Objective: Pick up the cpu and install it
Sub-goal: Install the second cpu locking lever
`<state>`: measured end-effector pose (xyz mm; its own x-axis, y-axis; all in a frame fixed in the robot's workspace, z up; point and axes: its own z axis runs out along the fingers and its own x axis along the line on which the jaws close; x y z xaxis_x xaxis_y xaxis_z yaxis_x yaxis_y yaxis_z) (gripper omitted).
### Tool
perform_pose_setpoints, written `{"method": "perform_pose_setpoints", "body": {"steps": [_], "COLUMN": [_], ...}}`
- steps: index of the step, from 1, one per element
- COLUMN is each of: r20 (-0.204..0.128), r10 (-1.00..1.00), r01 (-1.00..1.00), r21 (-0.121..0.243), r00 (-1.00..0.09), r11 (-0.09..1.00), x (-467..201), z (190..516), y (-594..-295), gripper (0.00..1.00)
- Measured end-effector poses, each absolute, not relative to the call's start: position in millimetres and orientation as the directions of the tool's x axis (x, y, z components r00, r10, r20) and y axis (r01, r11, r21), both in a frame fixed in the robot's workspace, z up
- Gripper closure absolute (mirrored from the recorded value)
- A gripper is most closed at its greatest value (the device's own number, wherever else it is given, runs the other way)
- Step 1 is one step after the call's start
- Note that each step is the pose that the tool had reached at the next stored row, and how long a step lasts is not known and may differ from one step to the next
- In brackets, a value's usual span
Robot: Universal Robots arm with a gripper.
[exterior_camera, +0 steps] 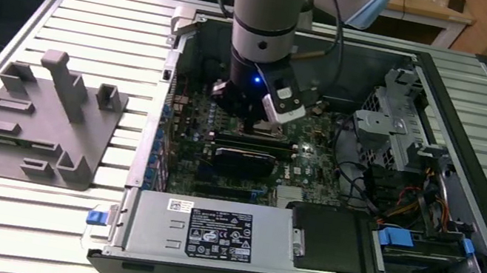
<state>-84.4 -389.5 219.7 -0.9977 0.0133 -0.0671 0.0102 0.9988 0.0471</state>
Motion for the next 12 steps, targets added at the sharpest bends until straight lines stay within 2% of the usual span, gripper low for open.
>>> {"method": "perform_pose_setpoints", "body": {"steps": [12], "r20": [-0.066], "r10": [0.012], "r01": [0.003], "r21": [0.131], "r00": [-0.998], "r11": [0.991], "x": [-88.1], "z": [212.6], "y": [-404.3], "gripper": [0.89]}}
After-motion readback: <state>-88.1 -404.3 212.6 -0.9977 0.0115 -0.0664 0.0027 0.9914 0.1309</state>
